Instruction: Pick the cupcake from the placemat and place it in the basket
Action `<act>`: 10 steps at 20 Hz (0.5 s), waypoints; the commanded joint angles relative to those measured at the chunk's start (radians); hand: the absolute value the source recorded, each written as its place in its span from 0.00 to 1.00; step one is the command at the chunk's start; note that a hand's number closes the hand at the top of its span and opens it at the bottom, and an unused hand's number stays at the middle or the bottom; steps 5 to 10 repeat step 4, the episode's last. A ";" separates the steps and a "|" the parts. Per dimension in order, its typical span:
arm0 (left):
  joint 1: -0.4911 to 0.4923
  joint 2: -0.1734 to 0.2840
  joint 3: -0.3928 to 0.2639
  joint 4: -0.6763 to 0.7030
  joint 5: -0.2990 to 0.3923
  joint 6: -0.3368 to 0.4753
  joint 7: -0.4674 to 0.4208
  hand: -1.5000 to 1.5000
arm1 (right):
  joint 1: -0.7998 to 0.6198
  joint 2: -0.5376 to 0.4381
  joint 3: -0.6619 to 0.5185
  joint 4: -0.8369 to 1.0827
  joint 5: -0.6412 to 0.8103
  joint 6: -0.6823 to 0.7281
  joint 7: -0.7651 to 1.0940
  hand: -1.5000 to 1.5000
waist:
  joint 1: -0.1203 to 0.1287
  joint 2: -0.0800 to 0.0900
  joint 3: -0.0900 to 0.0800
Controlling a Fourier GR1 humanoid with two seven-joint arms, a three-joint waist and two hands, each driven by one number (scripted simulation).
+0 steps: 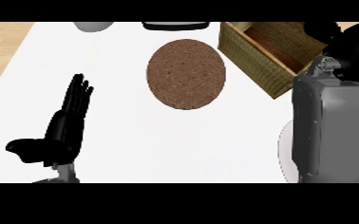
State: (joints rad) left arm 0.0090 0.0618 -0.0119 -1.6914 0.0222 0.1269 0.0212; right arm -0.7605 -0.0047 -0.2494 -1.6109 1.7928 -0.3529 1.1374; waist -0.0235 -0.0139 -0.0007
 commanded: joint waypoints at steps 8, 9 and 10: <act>0.021 0.014 -0.003 -0.062 0.011 -0.017 0.036 0.50 | 0.183 0.005 0.143 -0.424 -0.103 0.225 0.066 0.00 | 0.012 0.004 0.001; 0.021 0.014 -0.003 -0.062 0.011 -0.017 0.036 0.50 | 0.183 0.005 0.143 -0.424 -0.103 0.225 0.066 0.00 | 0.012 0.004 0.001; 0.021 0.014 -0.003 -0.062 0.011 -0.017 0.036 0.50 | 0.183 0.005 0.143 -0.424 -0.103 0.225 0.066 0.00 | 0.012 0.004 0.001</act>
